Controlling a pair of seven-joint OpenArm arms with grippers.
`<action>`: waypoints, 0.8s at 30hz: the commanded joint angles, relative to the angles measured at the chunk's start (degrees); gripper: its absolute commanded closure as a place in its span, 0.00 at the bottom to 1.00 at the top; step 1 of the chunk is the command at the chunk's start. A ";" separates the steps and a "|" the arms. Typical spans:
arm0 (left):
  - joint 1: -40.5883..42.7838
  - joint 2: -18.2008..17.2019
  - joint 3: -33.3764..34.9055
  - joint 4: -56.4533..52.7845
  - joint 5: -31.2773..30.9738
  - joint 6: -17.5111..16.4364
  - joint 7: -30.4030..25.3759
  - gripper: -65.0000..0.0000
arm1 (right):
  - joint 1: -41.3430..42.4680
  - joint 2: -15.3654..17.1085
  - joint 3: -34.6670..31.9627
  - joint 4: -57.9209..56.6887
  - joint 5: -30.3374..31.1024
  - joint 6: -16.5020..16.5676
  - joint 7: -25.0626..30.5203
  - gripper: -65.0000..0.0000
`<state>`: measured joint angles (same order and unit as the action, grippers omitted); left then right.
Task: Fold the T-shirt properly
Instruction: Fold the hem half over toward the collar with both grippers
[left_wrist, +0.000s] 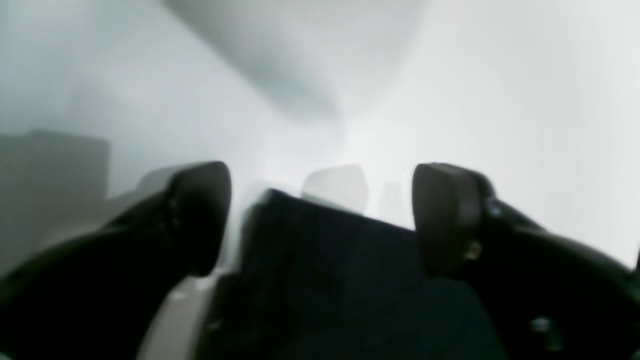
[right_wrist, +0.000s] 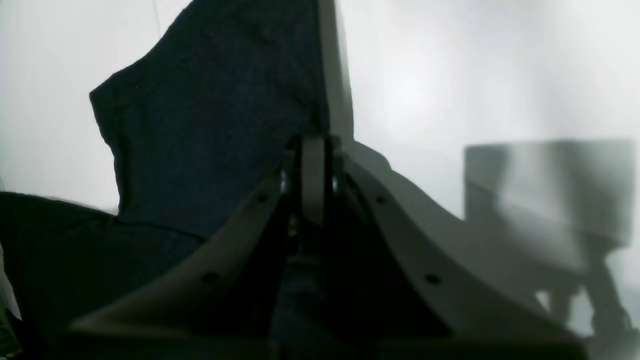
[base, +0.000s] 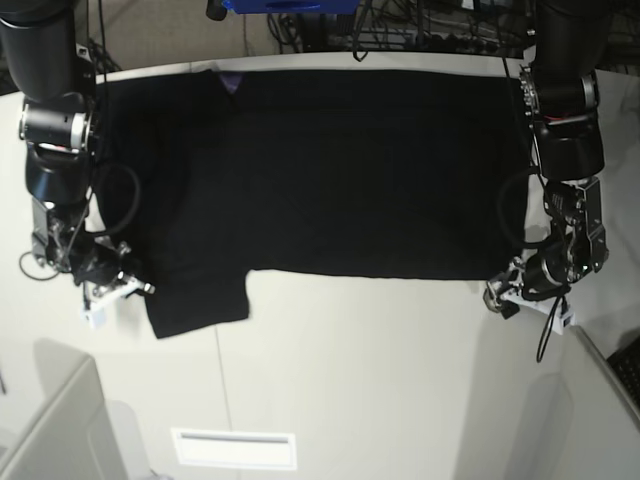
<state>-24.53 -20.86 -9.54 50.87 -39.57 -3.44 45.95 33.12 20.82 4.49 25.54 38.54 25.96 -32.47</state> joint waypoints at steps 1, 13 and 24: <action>-0.39 0.42 0.18 -0.10 -0.47 0.06 2.27 0.30 | 1.12 0.94 -0.14 0.35 -1.05 -0.94 -0.45 1.00; -0.56 0.07 0.18 -2.56 -0.38 0.15 1.91 0.57 | 1.12 1.03 -0.14 0.35 -1.05 -0.94 -0.45 1.00; -0.30 -0.02 0.18 0.86 -0.30 0.15 2.18 1.00 | 0.06 0.85 -0.14 5.01 -1.05 -0.94 -0.45 1.00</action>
<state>-23.88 -20.32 -9.30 50.98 -40.25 -3.27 47.75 31.73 20.75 4.23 29.89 37.10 25.17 -33.28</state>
